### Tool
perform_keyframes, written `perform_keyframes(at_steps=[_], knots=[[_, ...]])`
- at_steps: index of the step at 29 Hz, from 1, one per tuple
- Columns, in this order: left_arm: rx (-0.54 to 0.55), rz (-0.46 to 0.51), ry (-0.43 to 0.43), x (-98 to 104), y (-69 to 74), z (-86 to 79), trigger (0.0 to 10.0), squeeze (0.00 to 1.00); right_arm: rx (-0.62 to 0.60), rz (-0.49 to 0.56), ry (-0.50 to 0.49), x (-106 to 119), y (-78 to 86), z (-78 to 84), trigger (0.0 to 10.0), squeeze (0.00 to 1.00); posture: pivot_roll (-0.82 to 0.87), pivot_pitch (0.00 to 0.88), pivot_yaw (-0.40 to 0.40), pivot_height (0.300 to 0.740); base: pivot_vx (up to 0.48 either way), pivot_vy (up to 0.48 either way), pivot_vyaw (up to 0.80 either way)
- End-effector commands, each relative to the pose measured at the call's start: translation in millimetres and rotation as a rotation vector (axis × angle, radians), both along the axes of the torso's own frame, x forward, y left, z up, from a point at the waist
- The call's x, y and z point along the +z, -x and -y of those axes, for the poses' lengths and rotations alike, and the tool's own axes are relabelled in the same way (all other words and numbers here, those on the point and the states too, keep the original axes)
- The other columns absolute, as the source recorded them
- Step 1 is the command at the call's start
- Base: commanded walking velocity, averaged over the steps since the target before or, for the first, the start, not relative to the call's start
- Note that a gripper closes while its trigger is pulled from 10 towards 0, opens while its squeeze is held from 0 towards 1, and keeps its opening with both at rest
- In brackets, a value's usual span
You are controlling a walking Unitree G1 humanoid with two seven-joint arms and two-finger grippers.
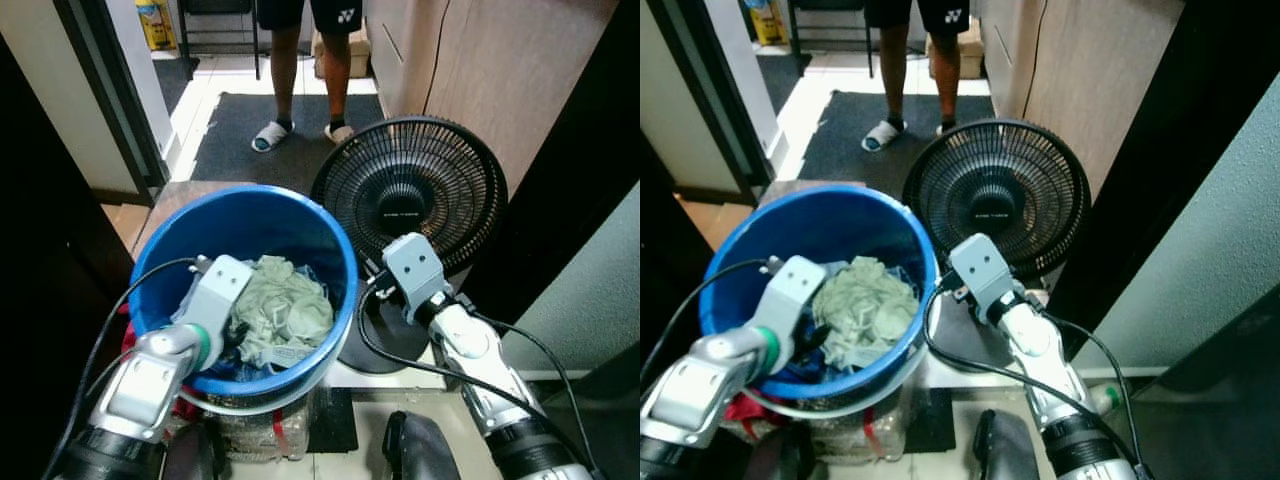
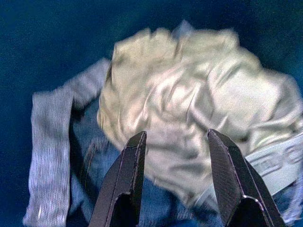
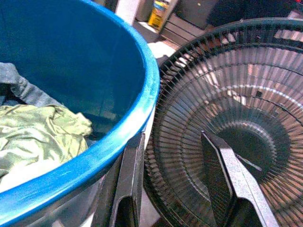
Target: Clothes washing
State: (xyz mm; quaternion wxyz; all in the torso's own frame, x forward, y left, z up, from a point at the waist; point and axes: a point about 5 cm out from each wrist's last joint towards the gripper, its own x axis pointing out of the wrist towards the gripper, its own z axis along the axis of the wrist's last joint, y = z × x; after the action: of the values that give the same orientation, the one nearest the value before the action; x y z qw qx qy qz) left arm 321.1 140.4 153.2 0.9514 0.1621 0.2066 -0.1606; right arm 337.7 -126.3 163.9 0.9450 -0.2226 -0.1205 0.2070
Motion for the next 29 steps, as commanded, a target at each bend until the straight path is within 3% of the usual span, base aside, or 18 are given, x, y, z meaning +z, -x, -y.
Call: perform_keyframes(at_steps=[1, 8, 11, 15, 19, 26, 29], knots=[[0.004, -0.025, -0.003, -5.8, -0.2, -0.7, 10.0, 0.00, 0.006, -0.012, 0.004, -2.6, -0.4, -3.2, 10.0, 0.00, 0.12, 0.095, 0.021, 0.490, 0.000, 0.000, 0.00], [-0.010, -0.046, -0.019, -8.8, 4.3, -0.1, 10.0, 0.00, -0.024, -0.031, 0.035, -8.4, -0.8, 3.4, 10.0, 0.00, 0.11, 0.093, 0.024, 0.490, 0.000, 0.000, 0.00], [0.003, -0.069, -0.031, -16.1, 6.7, -4.0, 10.0, 0.00, -0.060, -0.034, 0.053, -7.8, -1.3, 18.3, 10.0, 0.00, 0.11, 0.095, 0.024, 0.490, 0.000, 0.000, 0.00], [0.008, -0.075, -0.035, -18.2, 7.1, -5.2, 10.0, 0.00, -0.069, -0.036, 0.060, -8.0, -1.6, 22.3, 10.0, 0.00, 0.11, 0.095, 0.024, 0.490, 0.000, 0.000, 0.00], [0.042, -0.111, -0.072, -32.3, 10.2, -17.5, 10.0, 0.00, -0.108, -0.079, 0.146, -21.3, -3.4, 35.4, 10.0, 0.00, 0.11, 0.096, 0.027, 0.490, 0.000, 0.000, 0.00], [0.050, -0.112, -0.072, -31.4, 10.6, -20.6, 10.0, 0.00, -0.109, -0.106, 0.182, -30.9, -4.5, 34.6, 10.0, 0.00, 0.12, 0.095, 0.025, 0.490, 0.000, 0.000, 0.00], [0.052, -0.109, -0.071, -29.9, 9.9, -20.7, 10.0, 0.00, -0.085, -0.075, 0.161, -18.2, -12.6, 25.9, 10.0, 0.00, 0.12, 0.091, 0.025, 0.490, 0.000, 0.000, 0.00]])
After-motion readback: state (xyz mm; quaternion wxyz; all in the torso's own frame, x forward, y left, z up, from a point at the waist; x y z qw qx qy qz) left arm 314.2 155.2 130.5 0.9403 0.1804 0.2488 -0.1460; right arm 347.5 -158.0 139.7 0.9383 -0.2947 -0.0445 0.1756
